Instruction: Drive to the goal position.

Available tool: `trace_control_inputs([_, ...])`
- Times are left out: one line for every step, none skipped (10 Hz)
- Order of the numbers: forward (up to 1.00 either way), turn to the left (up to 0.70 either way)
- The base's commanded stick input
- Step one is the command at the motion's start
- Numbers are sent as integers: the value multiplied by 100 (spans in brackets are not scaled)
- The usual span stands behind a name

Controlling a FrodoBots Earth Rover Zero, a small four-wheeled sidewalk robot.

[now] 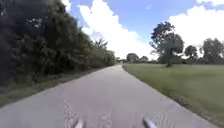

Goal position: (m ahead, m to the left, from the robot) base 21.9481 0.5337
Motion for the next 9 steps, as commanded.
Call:
trace_control_inputs([70, 2])
trace_control_inputs([70, 2])
trace_control_inputs([70, 2])
trace_control_inputs([70, 2])
trace_control_inputs([70, 2])
trace_control_inputs([70, 2])
trace_control_inputs([70, 2])
trace_control_inputs([70, 2])
trace_control_inputs([70, 2])
